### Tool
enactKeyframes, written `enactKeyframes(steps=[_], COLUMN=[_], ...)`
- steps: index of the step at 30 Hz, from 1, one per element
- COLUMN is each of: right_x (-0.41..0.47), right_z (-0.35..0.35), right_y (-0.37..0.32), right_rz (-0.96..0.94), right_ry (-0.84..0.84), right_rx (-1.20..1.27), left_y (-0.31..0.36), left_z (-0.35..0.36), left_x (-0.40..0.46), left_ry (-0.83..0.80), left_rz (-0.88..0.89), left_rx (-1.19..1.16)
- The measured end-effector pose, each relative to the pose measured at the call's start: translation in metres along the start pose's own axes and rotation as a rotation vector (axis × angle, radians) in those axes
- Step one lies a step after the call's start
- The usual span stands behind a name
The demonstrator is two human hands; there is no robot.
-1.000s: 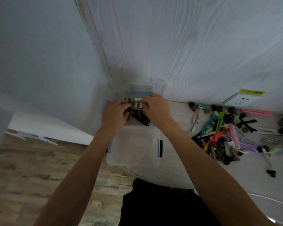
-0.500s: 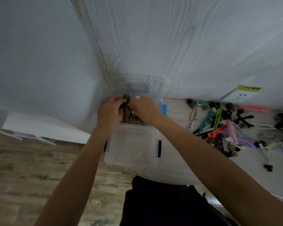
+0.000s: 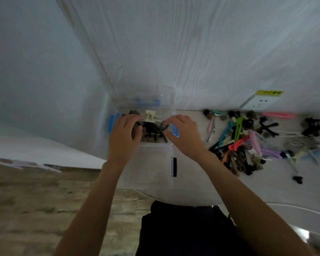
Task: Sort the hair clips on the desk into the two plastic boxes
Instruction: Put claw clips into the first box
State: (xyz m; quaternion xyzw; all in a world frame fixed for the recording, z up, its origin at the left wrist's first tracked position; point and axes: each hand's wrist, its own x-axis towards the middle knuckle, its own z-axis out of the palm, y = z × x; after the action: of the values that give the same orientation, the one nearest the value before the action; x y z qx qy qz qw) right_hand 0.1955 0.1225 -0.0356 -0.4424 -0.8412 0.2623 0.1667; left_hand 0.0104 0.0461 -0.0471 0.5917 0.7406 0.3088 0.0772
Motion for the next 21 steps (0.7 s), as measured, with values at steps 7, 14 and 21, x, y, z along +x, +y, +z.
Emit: enactKeyframes(steps=[7,14,21], right_x=[-0.108,-0.187,-0.179], right_z=[-0.070,-0.125,-0.174], right_y=[0.094,0.196,0.318], right_rz=[0.354,0.641,0.643], right_ry=[0.119,0.298,0.199], right_rx=[0.081,-0.061,-0.173], left_y=[0.121,0.218,0.280], left_z=[0.057,0.178,0.253], left_x=[0.006,-0.006,-0.010], left_ry=[-0.291,-0.642,-0.615], left_rz=[0.238,0.255,0.483], left_rx=[-0.434,-0.277,-0.052])
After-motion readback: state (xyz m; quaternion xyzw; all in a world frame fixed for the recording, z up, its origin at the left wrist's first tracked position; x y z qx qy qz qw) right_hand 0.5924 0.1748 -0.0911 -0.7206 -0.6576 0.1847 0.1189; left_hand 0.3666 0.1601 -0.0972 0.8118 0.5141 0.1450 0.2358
